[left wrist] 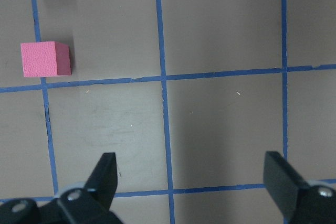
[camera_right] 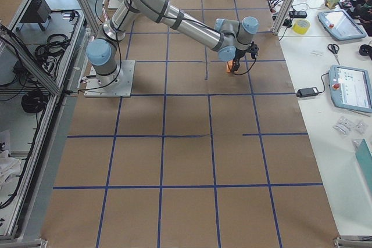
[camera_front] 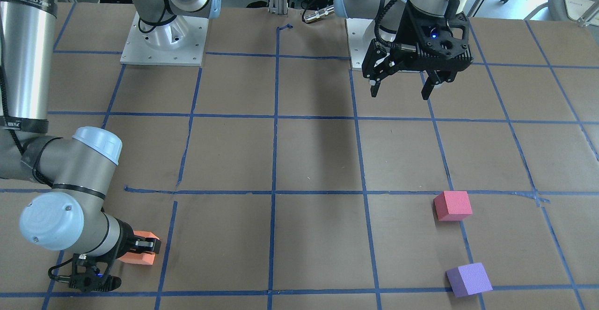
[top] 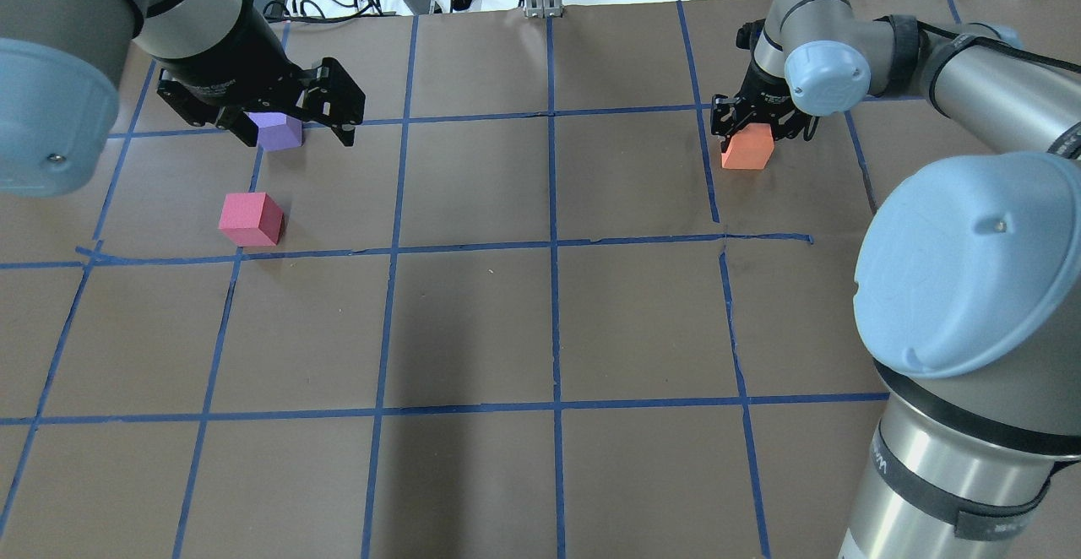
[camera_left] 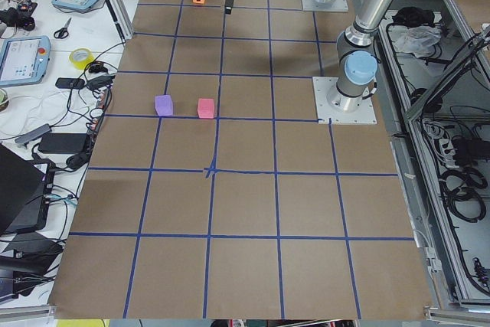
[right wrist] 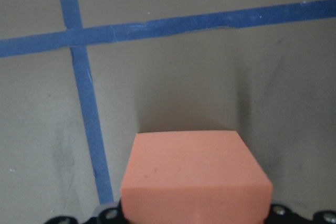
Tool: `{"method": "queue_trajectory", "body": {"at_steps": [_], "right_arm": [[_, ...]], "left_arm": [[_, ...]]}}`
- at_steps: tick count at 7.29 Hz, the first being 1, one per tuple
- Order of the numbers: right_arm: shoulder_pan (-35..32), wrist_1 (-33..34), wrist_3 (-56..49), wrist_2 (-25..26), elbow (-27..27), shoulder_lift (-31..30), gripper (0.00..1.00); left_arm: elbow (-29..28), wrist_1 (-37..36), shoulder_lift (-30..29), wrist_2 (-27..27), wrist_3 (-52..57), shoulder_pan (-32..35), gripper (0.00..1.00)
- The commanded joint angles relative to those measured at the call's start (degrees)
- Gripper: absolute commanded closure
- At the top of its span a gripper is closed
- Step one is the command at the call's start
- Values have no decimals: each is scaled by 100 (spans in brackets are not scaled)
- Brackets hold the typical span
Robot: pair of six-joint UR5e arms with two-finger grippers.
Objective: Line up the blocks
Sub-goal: 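Carry the orange cube with the right gripper toward the table center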
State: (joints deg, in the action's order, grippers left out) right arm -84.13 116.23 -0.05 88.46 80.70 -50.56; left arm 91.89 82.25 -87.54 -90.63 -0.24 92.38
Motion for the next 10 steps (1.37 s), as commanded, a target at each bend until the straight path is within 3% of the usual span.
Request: {"method": "queue_trajectory", "body": {"at_steps": [1, 4, 6, 7, 9, 10], "right_arm": [[-181, 14, -4, -13, -167, -41, 71], [-1252, 163, 84, -13, -536, 55, 71], [-1954, 85, 285, -13, -1201, 449, 71], [-2306, -333, 295, -13, -1588, 573, 71], [-2502, -592, 348, -22, -1908, 731, 70], [-2520, -592, 365, -5, -1856, 758, 65]], "left_arm": [[-4, -7, 18, -7, 7, -36, 0], [5, 11, 18, 2, 7, -124, 0], [-4, -7, 62, -16, 33, -194, 0], [5, 10, 53, -24, 129, -299, 0], [-13, 28, 71, 10, 968, -771, 0], [-4, 63, 71, -7, 1008, -887, 0]]}}
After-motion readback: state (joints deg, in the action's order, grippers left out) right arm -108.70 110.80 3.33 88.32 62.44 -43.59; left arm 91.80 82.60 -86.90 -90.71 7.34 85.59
